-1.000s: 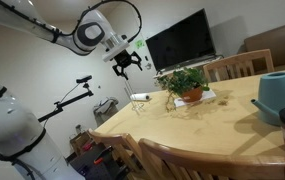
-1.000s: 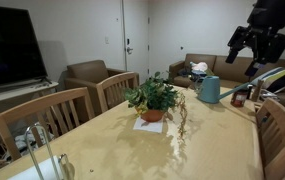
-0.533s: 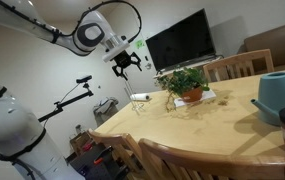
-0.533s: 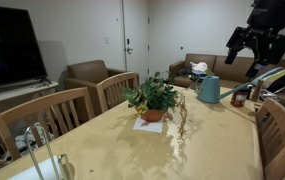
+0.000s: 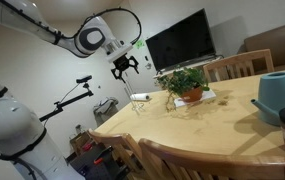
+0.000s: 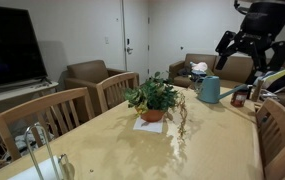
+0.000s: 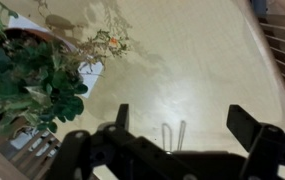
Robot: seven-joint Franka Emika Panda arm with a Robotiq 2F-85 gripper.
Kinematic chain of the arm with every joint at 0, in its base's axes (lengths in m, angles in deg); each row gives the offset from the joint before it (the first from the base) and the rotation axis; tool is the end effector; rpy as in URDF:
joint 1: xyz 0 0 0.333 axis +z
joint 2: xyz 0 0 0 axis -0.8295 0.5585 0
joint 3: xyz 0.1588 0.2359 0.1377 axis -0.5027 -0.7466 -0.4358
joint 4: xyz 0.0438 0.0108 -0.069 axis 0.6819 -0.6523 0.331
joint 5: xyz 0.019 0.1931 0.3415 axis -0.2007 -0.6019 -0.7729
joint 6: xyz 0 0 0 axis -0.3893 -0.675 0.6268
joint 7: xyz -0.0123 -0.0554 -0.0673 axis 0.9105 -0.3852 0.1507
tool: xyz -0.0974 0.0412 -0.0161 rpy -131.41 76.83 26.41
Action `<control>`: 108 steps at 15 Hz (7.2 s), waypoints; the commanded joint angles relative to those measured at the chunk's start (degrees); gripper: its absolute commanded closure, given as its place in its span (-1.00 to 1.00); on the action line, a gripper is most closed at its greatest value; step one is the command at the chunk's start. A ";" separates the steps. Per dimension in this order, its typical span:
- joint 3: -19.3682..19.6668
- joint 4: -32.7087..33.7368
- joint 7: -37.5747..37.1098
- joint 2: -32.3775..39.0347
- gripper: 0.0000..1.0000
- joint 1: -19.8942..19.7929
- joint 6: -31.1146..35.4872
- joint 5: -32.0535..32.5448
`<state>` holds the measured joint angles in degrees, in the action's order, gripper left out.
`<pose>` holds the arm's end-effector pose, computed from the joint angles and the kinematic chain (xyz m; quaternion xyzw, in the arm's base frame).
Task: Pick up the silver mental object on the left side of the table and place it near the plant
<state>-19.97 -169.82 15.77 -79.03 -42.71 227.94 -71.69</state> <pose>0.4557 0.0943 0.4096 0.7928 0.5958 0.1245 0.0295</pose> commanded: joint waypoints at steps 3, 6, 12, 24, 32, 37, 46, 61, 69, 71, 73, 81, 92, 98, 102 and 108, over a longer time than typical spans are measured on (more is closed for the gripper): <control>-2.62 5.26 14.07 5.08 -1.00 2.99 0.44 -1.96; -4.84 8.14 20.93 7.27 -1.00 3.32 0.50 -1.20; -8.00 15.48 34.02 14.47 -1.00 2.55 3.63 -4.71; -10.65 19.08 34.35 19.78 -1.00 -0.18 2.03 -4.69; -12.08 21.71 35.15 22.98 -1.00 -0.70 0.71 -4.95; -16.42 26.39 41.76 28.28 -1.00 -1.68 -1.23 -7.17; -21.23 38.01 46.99 38.05 -1.00 -1.20 -6.09 -4.03; -24.81 43.93 58.64 45.09 -1.00 -1.49 -4.26 -5.67; -28.38 47.40 67.82 48.97 -1.00 -2.48 -6.03 -7.74; -28.82 49.00 69.22 50.59 -1.00 -1.78 -6.78 -7.22; -28.71 50.61 69.33 51.98 -1.00 -0.84 -7.47 -6.42; -28.32 53.98 69.84 53.36 -1.00 1.19 -7.96 -5.19; -26.24 63.45 68.49 59.81 -1.00 4.40 -15.15 -1.58; -23.42 66.96 65.40 61.51 -1.00 7.24 -15.85 2.02; -22.23 67.34 62.04 61.61 -1.00 8.09 -14.47 3.43; -22.66 67.68 61.31 61.82 -1.00 8.17 -14.64 3.21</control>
<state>-42.70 -104.25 78.53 -18.02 -35.21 214.33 -69.45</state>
